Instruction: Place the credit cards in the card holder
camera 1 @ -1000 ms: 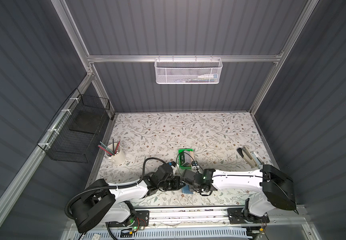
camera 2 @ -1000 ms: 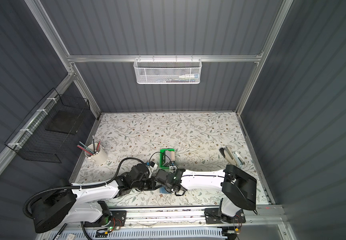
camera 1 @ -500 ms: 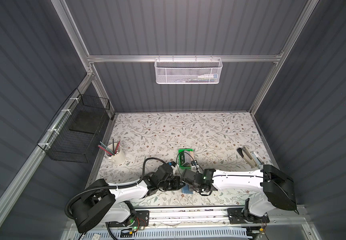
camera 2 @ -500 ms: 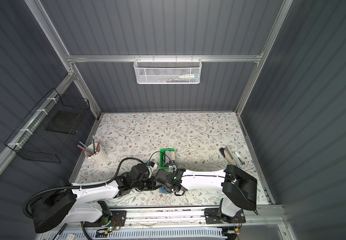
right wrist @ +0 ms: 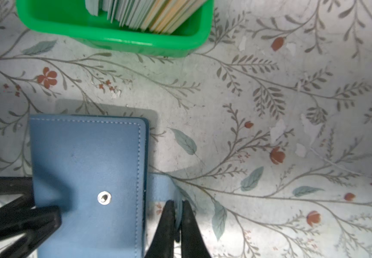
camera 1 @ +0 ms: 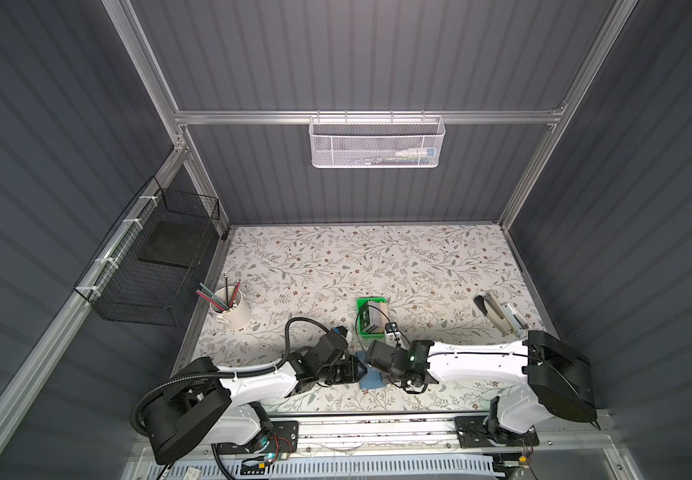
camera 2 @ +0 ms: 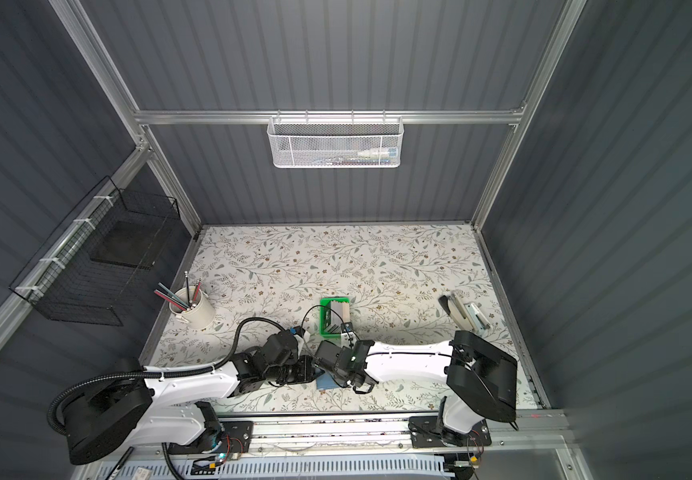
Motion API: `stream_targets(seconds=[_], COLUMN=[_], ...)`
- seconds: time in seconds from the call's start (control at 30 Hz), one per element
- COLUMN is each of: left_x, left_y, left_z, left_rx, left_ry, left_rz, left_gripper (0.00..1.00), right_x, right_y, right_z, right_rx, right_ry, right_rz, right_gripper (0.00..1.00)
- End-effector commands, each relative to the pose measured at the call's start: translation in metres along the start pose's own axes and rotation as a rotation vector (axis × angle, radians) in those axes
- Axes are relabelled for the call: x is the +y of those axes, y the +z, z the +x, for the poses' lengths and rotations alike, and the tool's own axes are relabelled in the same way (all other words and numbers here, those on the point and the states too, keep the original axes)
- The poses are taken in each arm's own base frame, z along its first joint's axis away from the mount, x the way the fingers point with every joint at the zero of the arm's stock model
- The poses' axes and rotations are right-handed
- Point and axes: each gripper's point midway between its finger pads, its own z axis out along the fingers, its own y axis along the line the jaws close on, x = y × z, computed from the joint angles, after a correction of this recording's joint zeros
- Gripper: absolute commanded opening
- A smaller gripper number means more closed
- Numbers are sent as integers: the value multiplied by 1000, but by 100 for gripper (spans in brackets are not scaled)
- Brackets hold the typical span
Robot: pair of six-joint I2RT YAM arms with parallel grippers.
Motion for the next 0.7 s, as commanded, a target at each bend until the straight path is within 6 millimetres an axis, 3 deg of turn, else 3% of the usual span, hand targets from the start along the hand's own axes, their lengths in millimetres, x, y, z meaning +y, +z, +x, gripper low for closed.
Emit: stream_targets(seconds=[0.0, 0.2, 0.67], left_x=[-11, -12, -9], left_y=[-11, -19, -18], left_z=[-11, -15, -20], left_rx=[-41, -73, -90], left_ry=[16, 12, 31], left_rz=[-11, -19, -121], left_gripper=[41, 50, 46], right_x=[-4, -6, -7], right_y=[-1, 1, 2], right_z=[1, 3, -2], right_rx=[-18, -51, -69], right_ry=[-9, -18, 63], right_rz=[-10, -65, -253], right_gripper=[9, 9, 10])
